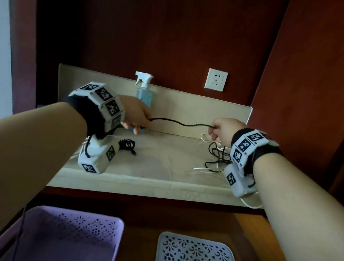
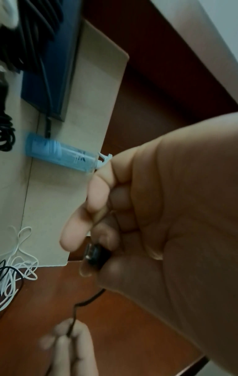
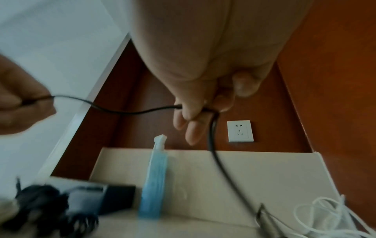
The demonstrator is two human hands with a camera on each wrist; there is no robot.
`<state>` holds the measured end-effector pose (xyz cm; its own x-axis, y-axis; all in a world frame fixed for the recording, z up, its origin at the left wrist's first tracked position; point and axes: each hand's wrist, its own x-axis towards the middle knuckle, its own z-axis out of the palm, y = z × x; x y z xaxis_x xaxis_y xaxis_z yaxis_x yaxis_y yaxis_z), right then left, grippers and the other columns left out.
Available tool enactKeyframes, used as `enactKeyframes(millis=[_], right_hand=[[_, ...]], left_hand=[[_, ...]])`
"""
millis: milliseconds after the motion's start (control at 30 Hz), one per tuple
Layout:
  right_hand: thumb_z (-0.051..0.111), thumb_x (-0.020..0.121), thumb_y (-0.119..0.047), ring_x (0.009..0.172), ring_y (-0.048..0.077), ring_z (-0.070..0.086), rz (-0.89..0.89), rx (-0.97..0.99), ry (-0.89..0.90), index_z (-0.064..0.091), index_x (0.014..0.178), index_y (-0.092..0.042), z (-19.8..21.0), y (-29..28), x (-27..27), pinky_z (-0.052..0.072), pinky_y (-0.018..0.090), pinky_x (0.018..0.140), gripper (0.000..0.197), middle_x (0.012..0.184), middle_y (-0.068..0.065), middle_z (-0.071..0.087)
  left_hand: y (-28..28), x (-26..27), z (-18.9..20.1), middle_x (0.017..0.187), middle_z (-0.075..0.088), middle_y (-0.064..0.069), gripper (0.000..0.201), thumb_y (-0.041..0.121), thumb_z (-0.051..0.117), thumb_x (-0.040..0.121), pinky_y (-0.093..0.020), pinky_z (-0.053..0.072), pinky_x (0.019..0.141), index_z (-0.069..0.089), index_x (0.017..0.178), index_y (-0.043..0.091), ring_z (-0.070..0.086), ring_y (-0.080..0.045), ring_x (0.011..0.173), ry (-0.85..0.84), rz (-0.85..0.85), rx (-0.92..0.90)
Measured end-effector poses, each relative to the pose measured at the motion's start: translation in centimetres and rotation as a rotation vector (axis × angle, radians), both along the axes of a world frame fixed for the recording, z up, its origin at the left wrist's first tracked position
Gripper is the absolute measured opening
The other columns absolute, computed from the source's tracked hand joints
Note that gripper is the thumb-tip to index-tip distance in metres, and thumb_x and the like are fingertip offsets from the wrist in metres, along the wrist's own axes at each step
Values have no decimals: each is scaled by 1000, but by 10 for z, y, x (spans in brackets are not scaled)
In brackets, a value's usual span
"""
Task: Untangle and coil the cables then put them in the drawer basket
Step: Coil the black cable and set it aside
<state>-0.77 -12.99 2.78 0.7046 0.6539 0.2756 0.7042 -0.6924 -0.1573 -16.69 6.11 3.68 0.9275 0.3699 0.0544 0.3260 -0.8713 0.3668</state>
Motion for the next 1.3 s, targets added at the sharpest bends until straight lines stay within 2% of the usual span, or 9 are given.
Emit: enactKeyframes(millis=[100, 200, 267, 367, 500, 667, 833, 1100, 1300], right_hand=[[37, 98, -23, 55, 8, 47, 34, 347, -21, 62, 101, -22, 8, 1, -16, 35, 24, 51, 25, 81, -4, 66], [35, 98, -23, 58, 12, 56, 117, 571, -29, 61, 96, -23, 12, 3, -41, 48, 28, 59, 26, 67, -6, 58], [37, 97, -21, 59, 13, 59, 99, 723, -10, 62, 93, -23, 5, 0, -53, 51, 30, 63, 25, 64, -7, 57], [43, 96, -19, 59, 3, 50, 26, 777, -83, 68, 100, -20, -15, -15, -60, 36, 12, 54, 25, 77, -9, 61], [48, 95, -21, 101, 16, 59, -10, 618, -86, 69, 108, -16, -44, -26, -75, 40, 19, 80, 26, 112, -2, 67], [52, 93, -30, 85, 10, 57, -24, 547, -3, 71, 101, -21, -80, -29, -95, 40, 24, 72, 22, 97, -6, 69], [54, 92, -30, 89, 17, 60, -115, 766, -105, 71, 95, -20, -95, -29, -100, 45, 29, 75, 20, 95, -3, 69], [58, 90, -25, 93, 14, 61, -15, 982, -167, 71, 99, -14, -96, -24, -90, 40, 16, 76, 20, 99, -1, 70], [58, 90, -22, 79, 10, 60, 100, 920, -142, 72, 92, -14, -91, -23, -84, 43, 17, 70, 16, 83, -5, 67]], left_hand=[[12, -3, -12, 71, 59, -7, 14, 11, 52, 94, -19, 45, 59, 55, 81, 10, 56, -7, 53, -119, -5, -212], [11, 0, -21, 78, 62, -8, 20, 11, 53, 93, -27, 47, 73, 55, 73, 12, 56, -17, 72, -287, -90, -302], [-3, -6, -26, 72, 57, -5, 28, 11, 45, 98, -19, 47, 67, 52, 71, 11, 56, -9, 65, -440, -188, -447], [-20, -22, -34, 60, 41, -1, 30, 8, 34, 101, -13, 45, 56, 45, 73, 9, 46, -4, 48, -605, -335, -729], [-32, -31, -46, 48, 34, 8, 26, 10, 36, 100, -16, 38, 46, 48, 78, 9, 32, -5, 42, -669, -361, -888], [-43, -45, -68, 49, 44, 6, 18, 5, 47, 94, -21, 39, 54, 61, 98, 17, 42, -7, 46, -543, -404, -779], [-45, -61, -97, 57, 53, 5, 30, 19, 62, 89, -22, 40, 65, 54, 115, 30, 49, -7, 58, -392, -398, -702], [-48, -70, -106, 76, 67, 4, 14, 43, 55, 81, -18, 43, 88, 67, 86, 38, 63, -5, 81, -318, -371, -590], [-58, -59, -108, 82, 64, 9, 9, 26, 62, 87, -6, 40, 71, 63, 78, 24, 56, 6, 74, -383, -318, -407]])
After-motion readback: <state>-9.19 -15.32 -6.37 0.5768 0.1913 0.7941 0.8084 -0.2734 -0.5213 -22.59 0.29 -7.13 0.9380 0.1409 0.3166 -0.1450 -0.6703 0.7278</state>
